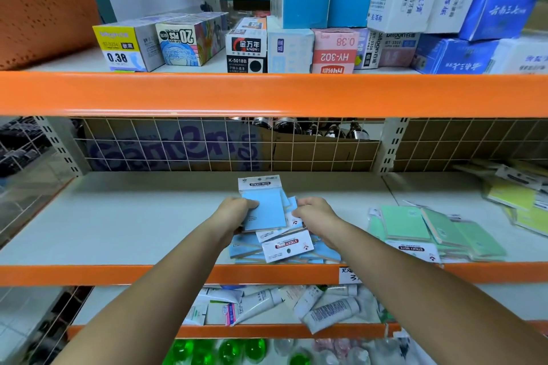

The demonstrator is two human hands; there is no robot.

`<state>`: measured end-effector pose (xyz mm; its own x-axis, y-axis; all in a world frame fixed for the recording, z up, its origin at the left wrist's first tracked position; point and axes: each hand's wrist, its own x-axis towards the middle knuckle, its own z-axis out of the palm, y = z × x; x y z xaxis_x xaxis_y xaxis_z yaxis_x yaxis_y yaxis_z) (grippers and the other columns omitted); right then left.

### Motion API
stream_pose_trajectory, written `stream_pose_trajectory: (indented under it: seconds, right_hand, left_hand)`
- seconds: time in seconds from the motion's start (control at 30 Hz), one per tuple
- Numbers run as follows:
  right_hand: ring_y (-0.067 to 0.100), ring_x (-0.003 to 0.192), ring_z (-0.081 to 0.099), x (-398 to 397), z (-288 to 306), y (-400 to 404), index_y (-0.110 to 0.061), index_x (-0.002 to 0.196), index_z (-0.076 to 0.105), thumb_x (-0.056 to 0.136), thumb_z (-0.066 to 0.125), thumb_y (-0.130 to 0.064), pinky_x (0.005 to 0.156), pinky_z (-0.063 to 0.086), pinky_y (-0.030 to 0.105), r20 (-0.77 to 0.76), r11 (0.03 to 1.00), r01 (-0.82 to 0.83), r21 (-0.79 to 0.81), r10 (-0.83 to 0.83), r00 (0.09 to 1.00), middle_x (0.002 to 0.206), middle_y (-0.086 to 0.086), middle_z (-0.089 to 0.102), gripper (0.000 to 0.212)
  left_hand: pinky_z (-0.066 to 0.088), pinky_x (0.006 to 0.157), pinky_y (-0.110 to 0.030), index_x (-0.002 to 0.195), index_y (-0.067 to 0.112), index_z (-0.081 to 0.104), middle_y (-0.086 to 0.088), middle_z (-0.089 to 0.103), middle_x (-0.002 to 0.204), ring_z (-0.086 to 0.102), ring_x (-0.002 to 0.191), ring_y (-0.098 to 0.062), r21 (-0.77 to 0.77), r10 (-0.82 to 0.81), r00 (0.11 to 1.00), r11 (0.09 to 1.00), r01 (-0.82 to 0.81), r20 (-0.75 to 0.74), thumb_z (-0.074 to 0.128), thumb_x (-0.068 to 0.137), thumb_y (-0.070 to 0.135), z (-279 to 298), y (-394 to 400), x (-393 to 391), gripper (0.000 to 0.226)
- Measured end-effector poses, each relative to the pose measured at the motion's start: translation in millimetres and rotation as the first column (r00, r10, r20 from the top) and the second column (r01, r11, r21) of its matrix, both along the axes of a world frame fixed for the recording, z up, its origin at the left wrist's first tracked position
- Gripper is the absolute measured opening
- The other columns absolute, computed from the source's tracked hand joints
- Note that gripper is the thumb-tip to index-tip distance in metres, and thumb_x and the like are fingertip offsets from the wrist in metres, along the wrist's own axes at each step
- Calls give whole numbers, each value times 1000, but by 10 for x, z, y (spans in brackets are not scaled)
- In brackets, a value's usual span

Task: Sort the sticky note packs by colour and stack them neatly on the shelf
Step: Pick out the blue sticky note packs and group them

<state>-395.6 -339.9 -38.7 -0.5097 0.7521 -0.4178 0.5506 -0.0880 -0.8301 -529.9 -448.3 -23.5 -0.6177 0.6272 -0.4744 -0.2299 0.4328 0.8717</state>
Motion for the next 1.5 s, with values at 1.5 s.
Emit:
stream_pose_trajectory:
  seconds: [1.5]
  right_hand:
    - [19,75,55,281,-3,4,-16,79,59,88,57,-32,66,42,27,145,956,-41,290,-1,989,78,1,60,19]
  left_hand:
    - [37,51,-25,110,8,45,-7,56,95,52,71,-13,-265,-149,943,962,68,-298,62,91,27,-60,-10,-4,32]
